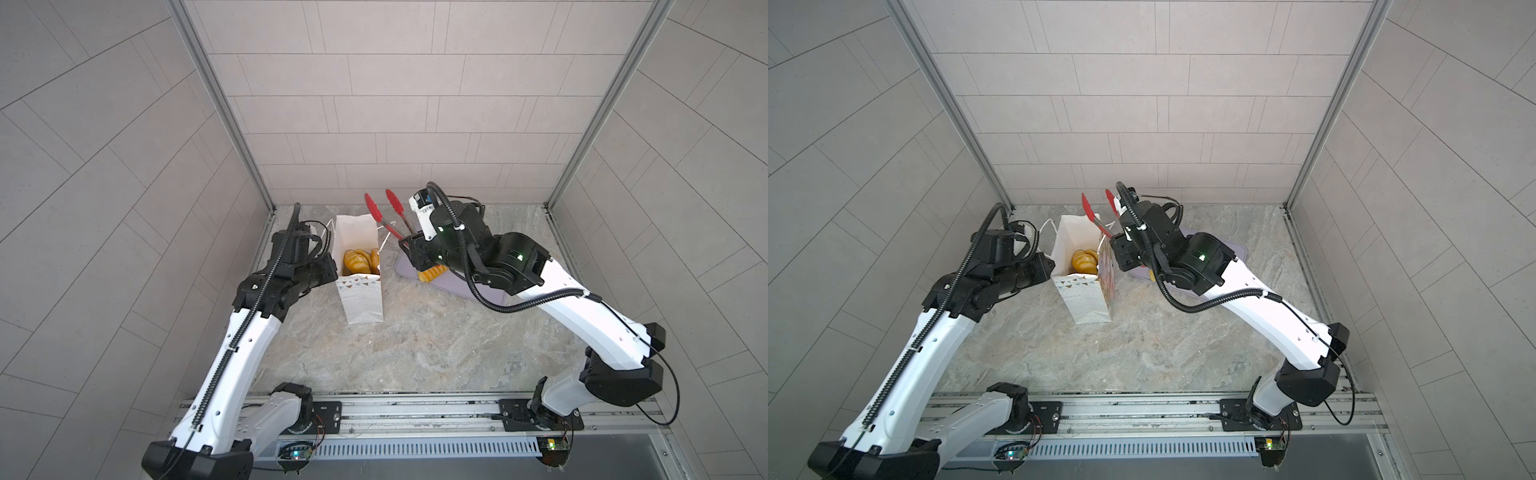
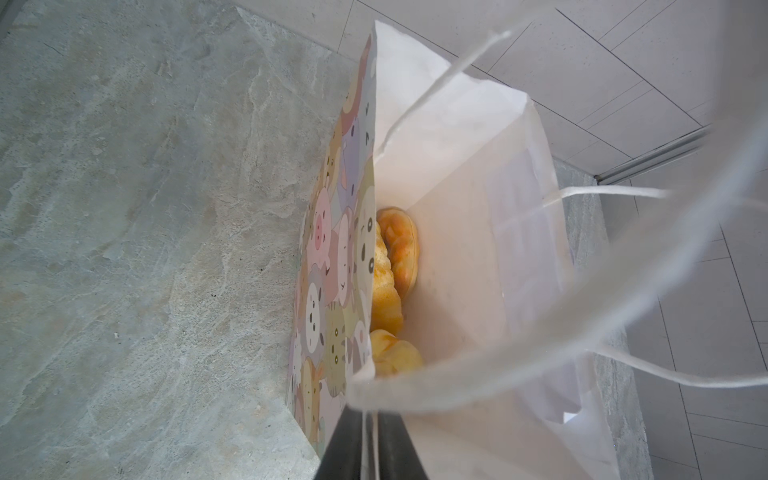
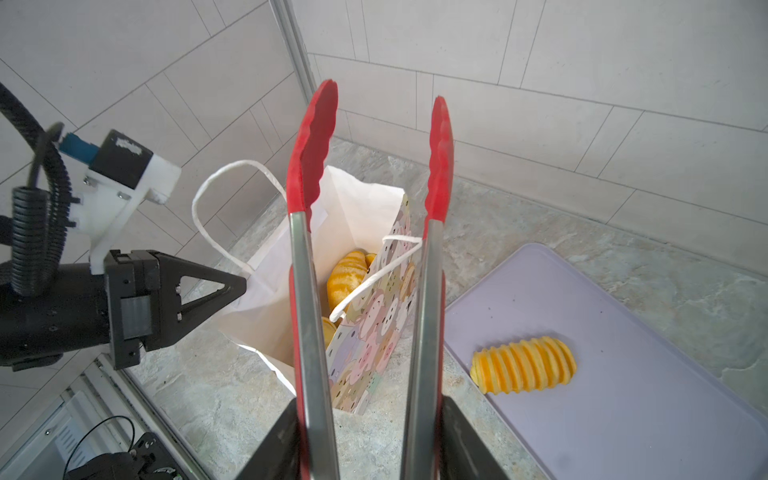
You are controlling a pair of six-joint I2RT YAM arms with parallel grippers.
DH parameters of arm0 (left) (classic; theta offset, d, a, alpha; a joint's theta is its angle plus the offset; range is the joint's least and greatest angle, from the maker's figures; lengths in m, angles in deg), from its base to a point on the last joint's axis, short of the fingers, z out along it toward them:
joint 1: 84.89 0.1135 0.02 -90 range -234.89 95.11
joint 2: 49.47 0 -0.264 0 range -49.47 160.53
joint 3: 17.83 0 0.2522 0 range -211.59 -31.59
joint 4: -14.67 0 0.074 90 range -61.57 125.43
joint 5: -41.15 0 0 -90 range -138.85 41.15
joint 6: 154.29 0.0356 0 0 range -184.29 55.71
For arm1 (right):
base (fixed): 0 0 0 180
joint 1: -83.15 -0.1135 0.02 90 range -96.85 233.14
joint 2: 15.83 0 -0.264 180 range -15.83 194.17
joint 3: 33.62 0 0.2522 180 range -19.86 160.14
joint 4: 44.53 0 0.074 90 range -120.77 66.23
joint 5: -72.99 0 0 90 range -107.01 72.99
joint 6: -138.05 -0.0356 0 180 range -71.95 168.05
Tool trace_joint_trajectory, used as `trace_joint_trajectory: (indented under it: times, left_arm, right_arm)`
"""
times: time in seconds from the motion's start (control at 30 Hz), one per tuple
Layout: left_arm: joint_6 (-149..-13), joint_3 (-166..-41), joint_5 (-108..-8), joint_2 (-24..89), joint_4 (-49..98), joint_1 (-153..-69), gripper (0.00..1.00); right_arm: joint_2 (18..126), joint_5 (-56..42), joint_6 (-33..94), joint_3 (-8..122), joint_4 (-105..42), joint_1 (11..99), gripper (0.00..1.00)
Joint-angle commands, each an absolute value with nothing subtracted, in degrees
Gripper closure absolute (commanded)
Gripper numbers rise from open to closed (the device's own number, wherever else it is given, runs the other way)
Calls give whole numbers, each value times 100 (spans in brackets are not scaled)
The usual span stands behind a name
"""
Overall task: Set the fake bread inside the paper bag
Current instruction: 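Move the empty tongs back over the tray with the right gripper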
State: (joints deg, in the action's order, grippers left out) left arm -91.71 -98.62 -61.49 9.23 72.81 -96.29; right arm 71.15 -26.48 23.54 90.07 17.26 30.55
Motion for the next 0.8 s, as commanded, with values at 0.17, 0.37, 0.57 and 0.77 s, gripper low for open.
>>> trace_joint_trajectory:
  times: [0.17, 0.37, 0.57, 0.77]
  left_arm:
    - [-9137, -9882, -6189, 949, 7282, -9649, 85]
    - [-9136, -9918, -6208, 995, 7273, -9649, 85]
    - [-9132, -9927, -6205, 1001, 7271, -9649, 85]
    - [-9136, -9926, -6221, 1016, 7242, -9649, 85]
  right_arm:
    - [6408, -2932, 2401, 8590, 1680, 3566, 51]
    - [5939, -2652, 2242, 7916, 1596, 4143, 51]
    - [5512, -2080, 1974, 6973, 1378, 4820, 51]
    - [5179, -1455, 1673, 5939, 1014, 5435, 51]
